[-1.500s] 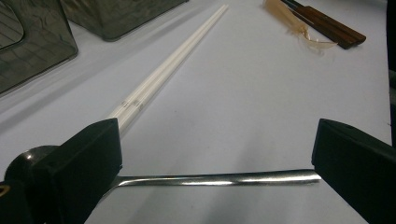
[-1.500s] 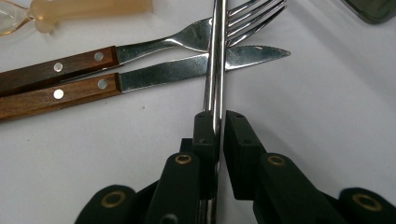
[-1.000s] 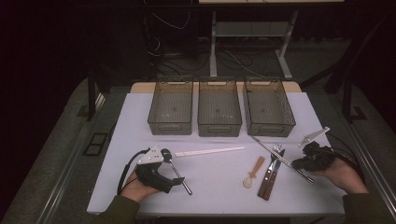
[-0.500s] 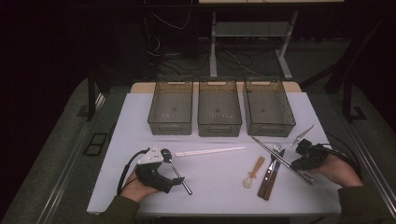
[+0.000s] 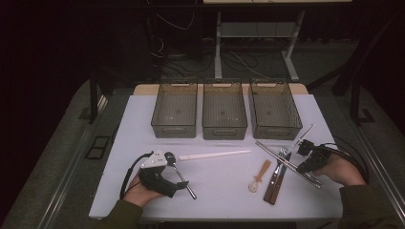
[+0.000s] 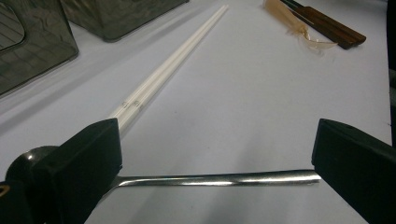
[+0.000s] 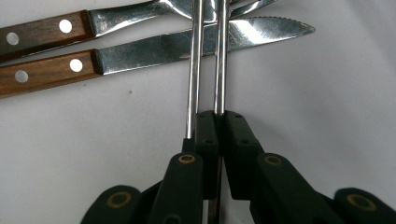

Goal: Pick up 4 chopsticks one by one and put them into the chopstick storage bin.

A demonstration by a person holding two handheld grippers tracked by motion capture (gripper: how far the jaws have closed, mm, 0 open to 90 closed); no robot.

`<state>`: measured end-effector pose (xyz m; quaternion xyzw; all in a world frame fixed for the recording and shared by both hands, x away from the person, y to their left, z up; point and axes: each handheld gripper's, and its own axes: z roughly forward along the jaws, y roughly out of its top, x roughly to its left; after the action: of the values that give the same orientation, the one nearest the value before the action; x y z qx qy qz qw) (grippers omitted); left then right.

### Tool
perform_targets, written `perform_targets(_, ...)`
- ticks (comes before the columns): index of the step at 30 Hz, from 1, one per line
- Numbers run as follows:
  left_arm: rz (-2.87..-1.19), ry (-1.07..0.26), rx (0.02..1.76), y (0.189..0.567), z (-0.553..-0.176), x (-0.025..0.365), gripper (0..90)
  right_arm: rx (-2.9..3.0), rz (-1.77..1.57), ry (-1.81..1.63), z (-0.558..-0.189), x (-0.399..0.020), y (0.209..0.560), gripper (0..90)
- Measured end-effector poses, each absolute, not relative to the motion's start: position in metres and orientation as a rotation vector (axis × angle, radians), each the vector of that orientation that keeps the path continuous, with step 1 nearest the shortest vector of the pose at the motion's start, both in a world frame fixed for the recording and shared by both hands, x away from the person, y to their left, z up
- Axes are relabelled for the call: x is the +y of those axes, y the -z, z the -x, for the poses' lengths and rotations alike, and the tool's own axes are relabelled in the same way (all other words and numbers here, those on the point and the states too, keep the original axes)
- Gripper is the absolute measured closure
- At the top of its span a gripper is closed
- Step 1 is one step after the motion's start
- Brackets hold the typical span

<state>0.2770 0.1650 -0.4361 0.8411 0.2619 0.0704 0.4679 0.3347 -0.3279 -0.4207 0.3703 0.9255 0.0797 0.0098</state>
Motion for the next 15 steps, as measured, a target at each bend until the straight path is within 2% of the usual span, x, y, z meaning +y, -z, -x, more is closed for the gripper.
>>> perform_targets(15, -2.065, -0.174, 0.643, 0.436, -0.277, 0.165, 0.3, 2.812, -1.148, -0.491, -0.325, -0.351, 0.413, 85.1)
